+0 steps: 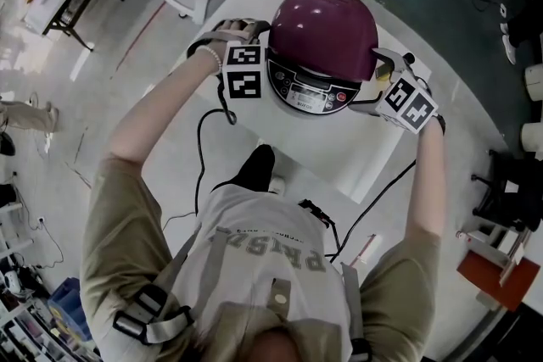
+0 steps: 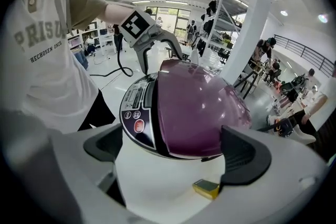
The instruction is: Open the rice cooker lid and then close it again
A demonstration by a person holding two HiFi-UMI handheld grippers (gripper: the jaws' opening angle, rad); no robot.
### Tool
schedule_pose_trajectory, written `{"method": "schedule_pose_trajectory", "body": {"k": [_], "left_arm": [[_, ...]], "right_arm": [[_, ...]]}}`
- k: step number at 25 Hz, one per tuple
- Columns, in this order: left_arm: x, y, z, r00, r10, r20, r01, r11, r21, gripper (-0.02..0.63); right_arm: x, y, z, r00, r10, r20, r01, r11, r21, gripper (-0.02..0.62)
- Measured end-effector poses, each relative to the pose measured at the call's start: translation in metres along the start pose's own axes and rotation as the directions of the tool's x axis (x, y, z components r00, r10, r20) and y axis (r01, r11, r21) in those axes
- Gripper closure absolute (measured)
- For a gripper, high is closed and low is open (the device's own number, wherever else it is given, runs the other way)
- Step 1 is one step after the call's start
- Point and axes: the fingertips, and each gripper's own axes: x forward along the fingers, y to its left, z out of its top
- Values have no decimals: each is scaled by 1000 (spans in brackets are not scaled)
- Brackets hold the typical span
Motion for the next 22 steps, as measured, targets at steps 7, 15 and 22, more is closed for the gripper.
{"method": "schedule_pose_trajectory", "body": {"k": [7, 15, 22], "left_arm": [[9, -12, -3, 1000, -24, -19, 24, 1000, 11, 31], [18, -20, -8, 998, -48, -47, 50, 998, 39, 29], [22, -22, -11, 996, -53, -69, 57, 996, 63, 29]], "right_arm": [[8, 10, -6, 999, 33, -29, -33, 999, -1, 32], [16, 19, -10, 996, 66, -59, -66, 998, 5, 31], [18, 21, -12, 994, 84, -70, -84, 996, 1, 31]]}}
